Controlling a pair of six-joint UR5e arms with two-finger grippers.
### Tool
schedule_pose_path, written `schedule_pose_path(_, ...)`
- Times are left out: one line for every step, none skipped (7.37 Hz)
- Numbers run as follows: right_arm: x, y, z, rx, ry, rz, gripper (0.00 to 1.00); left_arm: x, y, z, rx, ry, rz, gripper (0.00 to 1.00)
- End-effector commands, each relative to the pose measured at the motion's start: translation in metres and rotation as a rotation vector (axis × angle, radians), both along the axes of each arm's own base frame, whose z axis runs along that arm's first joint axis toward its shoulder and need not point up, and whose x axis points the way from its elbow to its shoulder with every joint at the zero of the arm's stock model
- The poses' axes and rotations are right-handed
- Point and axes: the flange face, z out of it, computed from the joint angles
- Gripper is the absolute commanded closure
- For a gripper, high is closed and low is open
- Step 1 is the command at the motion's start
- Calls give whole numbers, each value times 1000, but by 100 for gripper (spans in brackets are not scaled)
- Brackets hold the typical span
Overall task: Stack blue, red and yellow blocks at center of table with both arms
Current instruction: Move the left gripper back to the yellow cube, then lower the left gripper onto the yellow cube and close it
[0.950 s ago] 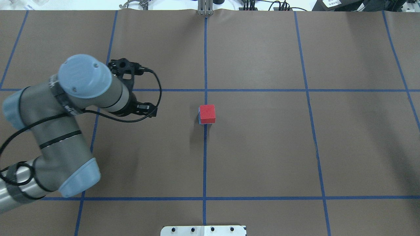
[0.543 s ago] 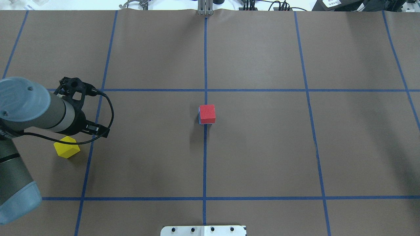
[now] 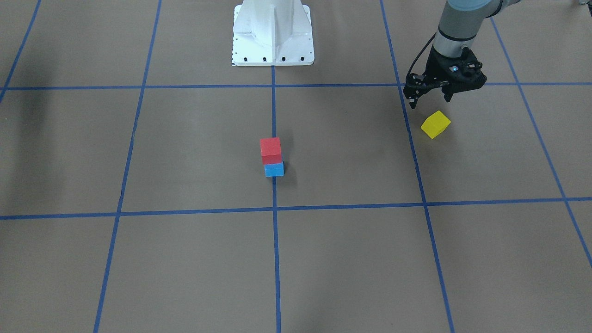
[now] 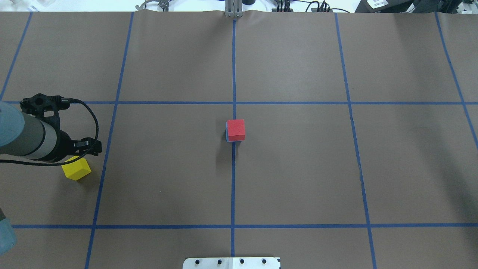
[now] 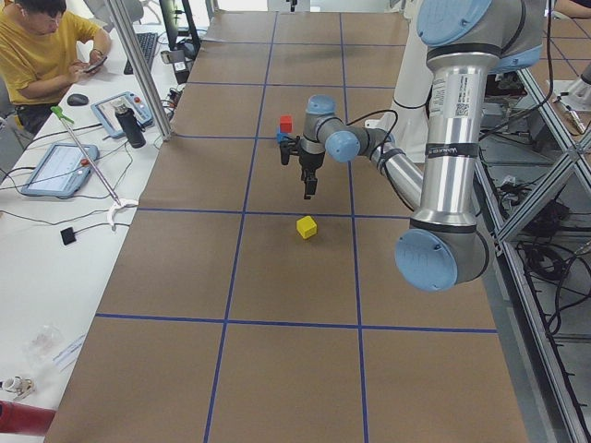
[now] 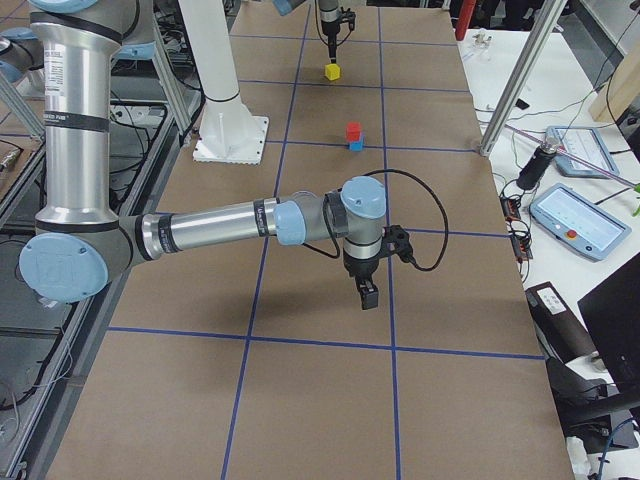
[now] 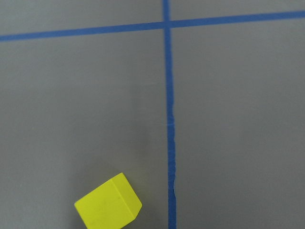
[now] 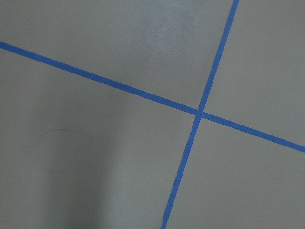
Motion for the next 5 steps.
schedule_pose_path(0,0,-2,43,-5,-4,1,7,-5,27,-32,9,-36,0)
schedule_pose_path(0,0,-3,65,-7,-7,1,10,-7,62,-13,19,-21,0)
schedule_pose_path(0,-2,0,77,-8,-7,1,2,-1,85,46,33,31,0)
schedule_pose_path(-1,-7,7,93,-10,-5,1,0,2,87,50,44,53,0)
schedule_pose_path(-1,-9,18,105,-12,-5,1,5,4,93,5,58,62,0)
